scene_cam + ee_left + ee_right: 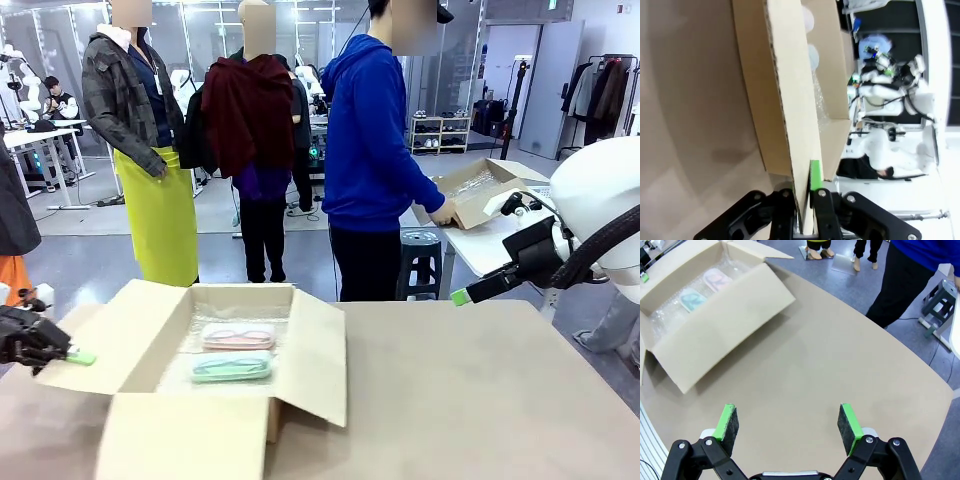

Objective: Pack the glasses set securely to prepare it for shipping.
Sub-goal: Position the Package Box on the left side of the table.

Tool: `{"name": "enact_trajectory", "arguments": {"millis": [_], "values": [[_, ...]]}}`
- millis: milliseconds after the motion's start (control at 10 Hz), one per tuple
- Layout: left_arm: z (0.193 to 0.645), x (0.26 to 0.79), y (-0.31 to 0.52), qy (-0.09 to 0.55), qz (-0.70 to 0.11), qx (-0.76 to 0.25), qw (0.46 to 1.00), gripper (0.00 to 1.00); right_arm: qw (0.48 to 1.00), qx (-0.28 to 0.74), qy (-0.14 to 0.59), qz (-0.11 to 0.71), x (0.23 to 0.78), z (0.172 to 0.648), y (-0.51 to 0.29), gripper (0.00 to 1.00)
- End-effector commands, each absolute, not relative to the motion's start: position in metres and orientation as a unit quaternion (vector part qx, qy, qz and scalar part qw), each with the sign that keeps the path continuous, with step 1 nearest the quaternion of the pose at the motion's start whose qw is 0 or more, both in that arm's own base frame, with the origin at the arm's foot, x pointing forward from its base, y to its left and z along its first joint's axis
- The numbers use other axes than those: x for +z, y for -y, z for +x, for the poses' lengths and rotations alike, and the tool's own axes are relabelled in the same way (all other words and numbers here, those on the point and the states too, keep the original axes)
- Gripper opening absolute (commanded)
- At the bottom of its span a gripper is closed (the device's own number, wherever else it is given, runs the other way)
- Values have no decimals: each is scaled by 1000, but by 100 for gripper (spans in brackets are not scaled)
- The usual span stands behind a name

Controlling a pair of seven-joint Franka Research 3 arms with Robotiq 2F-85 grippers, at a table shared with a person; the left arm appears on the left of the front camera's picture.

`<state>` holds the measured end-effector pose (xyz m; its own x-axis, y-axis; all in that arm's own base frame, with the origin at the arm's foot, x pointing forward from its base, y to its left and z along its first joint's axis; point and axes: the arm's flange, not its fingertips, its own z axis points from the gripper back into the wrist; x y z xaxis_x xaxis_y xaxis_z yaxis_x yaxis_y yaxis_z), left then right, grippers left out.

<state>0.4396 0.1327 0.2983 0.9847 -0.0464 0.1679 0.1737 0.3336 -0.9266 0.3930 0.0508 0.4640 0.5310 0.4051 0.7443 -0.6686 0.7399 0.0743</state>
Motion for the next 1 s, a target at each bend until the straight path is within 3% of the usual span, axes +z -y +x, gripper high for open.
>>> {"name": "enact_trajectory", "arguments": {"millis": [0,500,900], "values": [[443,308,-191,43,-571,-98,814,6,858,314,365,176,469,393,-52,100],[443,336,-340,95,-548,-55,829,6,858,314,365,176,469,393,-52,100],[430,333,-381,111,-536,-32,837,6,858,314,365,176,469,393,-52,100]]}}
